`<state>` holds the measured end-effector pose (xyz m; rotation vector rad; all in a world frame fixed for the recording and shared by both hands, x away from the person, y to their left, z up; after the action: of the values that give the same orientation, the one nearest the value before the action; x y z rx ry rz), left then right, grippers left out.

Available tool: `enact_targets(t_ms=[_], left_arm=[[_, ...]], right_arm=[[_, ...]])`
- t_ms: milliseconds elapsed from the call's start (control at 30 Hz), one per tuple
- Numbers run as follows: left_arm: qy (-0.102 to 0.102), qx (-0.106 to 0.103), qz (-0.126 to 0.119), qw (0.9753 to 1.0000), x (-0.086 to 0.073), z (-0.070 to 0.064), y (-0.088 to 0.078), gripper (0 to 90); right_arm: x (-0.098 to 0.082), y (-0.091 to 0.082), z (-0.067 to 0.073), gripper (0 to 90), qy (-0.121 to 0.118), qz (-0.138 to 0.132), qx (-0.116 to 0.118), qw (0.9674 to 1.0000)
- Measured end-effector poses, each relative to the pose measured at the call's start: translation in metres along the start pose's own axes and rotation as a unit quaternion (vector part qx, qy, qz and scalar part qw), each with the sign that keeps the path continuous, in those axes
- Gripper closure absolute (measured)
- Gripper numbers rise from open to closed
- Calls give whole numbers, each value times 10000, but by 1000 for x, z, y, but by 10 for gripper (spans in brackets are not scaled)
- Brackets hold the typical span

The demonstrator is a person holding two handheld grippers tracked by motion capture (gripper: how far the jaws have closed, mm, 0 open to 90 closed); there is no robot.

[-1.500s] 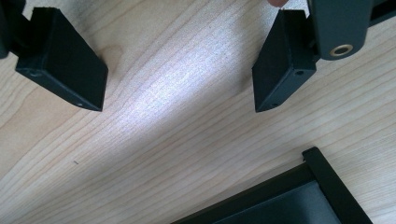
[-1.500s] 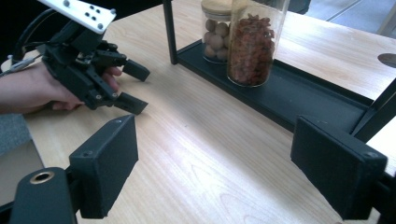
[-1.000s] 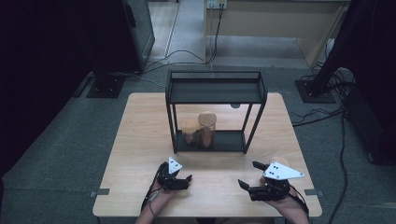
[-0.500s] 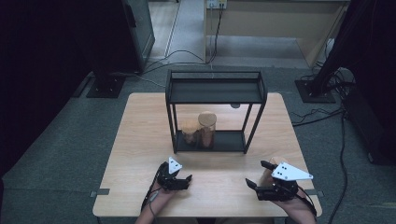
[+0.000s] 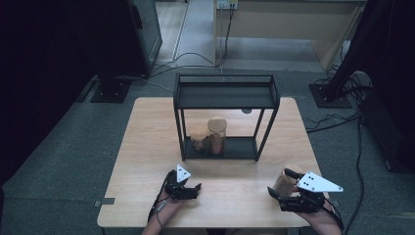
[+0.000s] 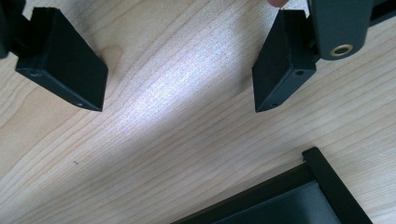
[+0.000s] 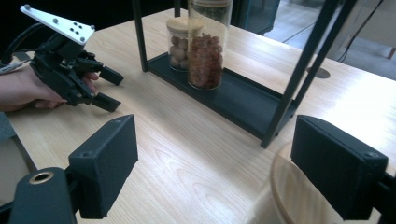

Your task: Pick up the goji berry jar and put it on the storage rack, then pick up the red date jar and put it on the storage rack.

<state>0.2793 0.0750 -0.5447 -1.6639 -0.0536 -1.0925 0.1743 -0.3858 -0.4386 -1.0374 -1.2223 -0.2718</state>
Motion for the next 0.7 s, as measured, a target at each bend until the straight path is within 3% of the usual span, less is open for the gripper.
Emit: enact_targets(t_ms=[300,700], left_arm=[[0,0,0,10000,0,0,0,183],[0,0,-1,10000,0,0,0,183]], right_arm=[[-6,-10,-6,145,76,-60,-305,9995],[-24,-18,-12,125,395,-199,-610,9972]])
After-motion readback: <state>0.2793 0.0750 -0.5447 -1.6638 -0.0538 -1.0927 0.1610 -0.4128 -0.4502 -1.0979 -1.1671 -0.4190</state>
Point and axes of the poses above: each handheld gripper's, and its own axes: y roughly forward along the jaws, x roughly out of its top, z roughly to its left, the point moved 8 cm from there along y, roughly forward along the jaws, and after that the axes turned 7 degrees about z, right-handed, at the moved point
